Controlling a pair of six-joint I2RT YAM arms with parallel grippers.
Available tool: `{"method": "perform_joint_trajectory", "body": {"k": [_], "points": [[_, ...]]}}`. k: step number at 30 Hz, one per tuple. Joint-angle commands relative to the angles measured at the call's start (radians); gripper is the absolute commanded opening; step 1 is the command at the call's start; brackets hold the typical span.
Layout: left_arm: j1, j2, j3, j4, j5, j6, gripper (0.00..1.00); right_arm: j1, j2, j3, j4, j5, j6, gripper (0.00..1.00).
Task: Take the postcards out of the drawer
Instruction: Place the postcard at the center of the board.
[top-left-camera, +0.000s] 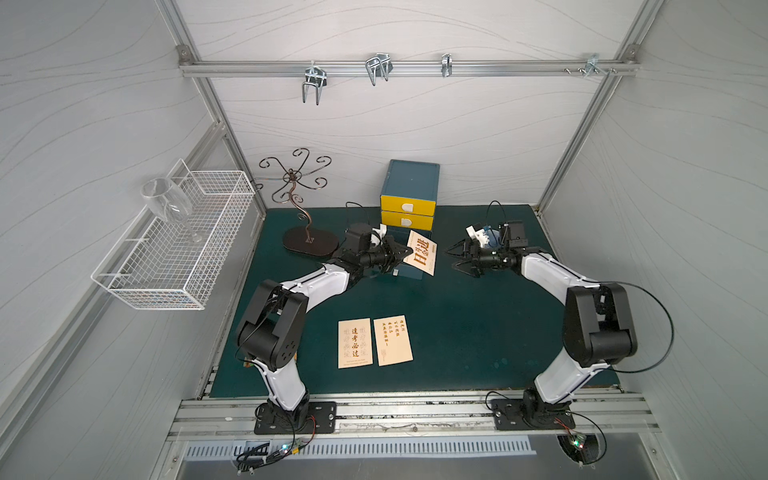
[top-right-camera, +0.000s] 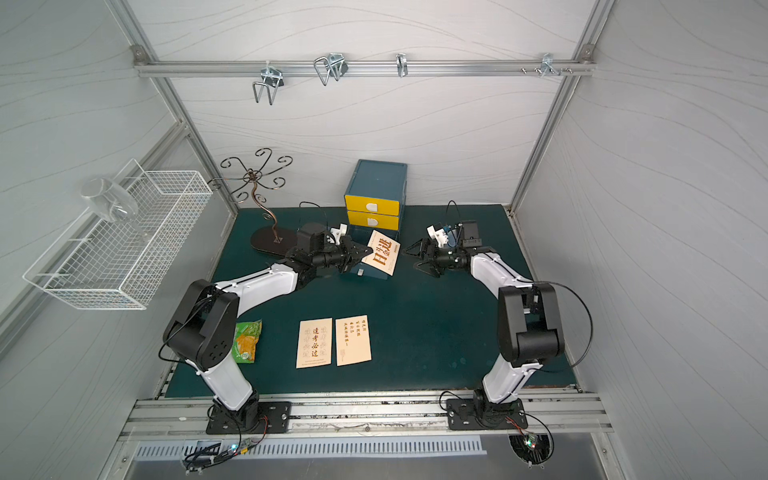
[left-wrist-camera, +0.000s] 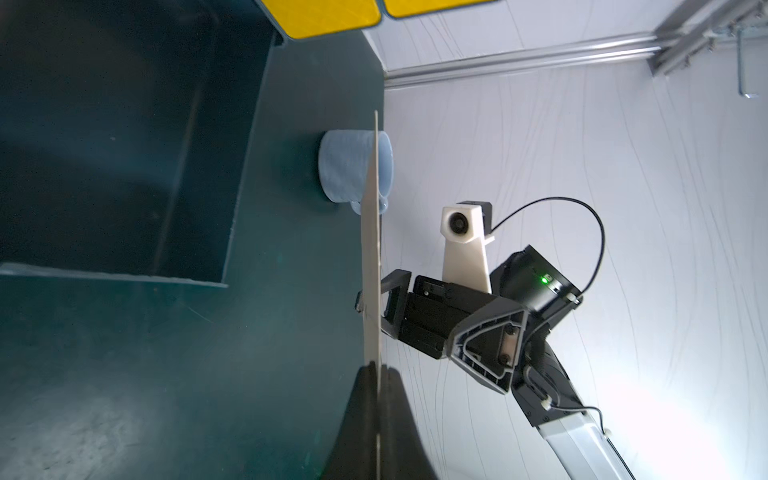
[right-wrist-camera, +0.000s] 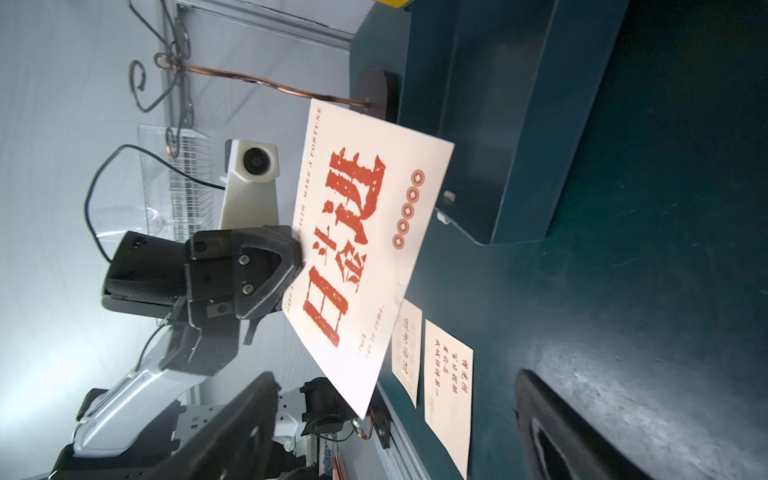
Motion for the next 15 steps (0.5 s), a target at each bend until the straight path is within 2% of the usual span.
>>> {"method": "perform_joint_trajectory", "body": {"k": [1,3,6,11,15], "points": [[-0.026,-0.064,-0.063,0.197,0.024,-0.018,0.0,0.003,-0.07,-0.056,0.15,-0.064,0.07,0.88],[-0.043,-0.091,-0.125,0.257,-0.023,-0.034,0.0,0.006,-0.084,-0.103,0.227,-0.077,0.123,0.87],[-0.067,-0.098,-0.18,0.354,-0.034,-0.057,0.0,0.013,-0.091,-0.163,0.342,-0.094,0.202,0.85],[-0.102,-0.067,-0.215,0.503,-0.033,-0.091,0.0,0.043,-0.094,-0.229,0.495,-0.093,0.287,0.82],[-0.119,-0.033,-0.234,0.624,-0.049,-0.14,0.0,0.062,-0.094,-0.3,0.695,-0.073,0.411,0.74]]}}
